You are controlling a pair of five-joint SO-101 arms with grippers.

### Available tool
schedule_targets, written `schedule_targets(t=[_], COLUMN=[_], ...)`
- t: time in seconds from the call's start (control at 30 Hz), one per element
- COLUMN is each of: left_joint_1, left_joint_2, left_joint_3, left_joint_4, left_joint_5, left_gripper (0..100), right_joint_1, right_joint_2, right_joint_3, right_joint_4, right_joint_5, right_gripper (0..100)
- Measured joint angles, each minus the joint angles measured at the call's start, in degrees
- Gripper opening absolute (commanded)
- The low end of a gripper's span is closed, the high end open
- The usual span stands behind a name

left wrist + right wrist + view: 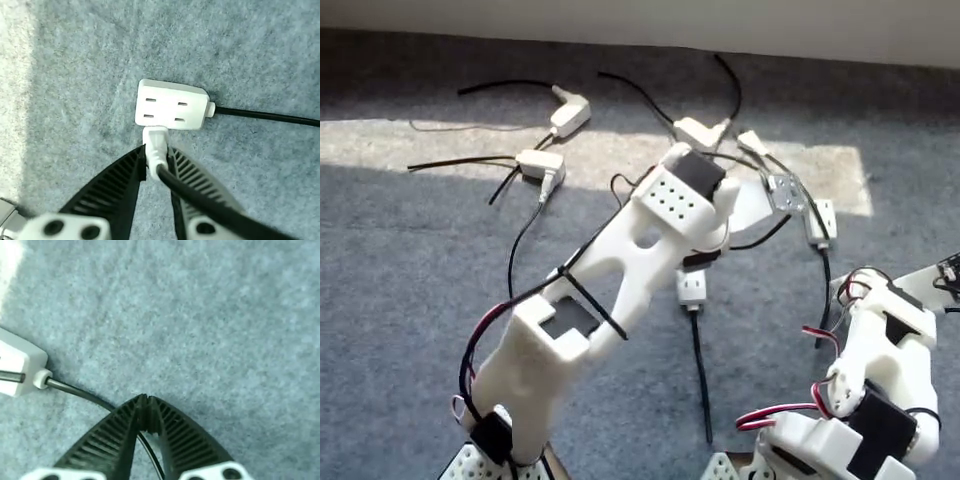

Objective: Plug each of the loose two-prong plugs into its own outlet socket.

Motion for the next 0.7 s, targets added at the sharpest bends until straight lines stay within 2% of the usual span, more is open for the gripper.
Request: schedule_targets(t=[0.2,0.43,0.7], left_joint_1=[0.0,0.0,0.0], left_joint_2=[-4.48,-4.4,-4.4], left_joint_3=[6.51,8.35,10.81], left_joint_4=[-4.4,-9.85,-13.1], left_joint_5=[-0.09,-5.45,-3.43], left_gripper=[1,1,1], right_joint_1=[0.0,0.0,0.0], right_joint_2=[0.0,0.0,0.0], right_joint_3=[0.0,0.0,0.0], right_joint_4=[0.0,0.0,0.0], right_joint_5=[0.0,0.0,0.0], right_gripper=[0.6,0.6,0.6])
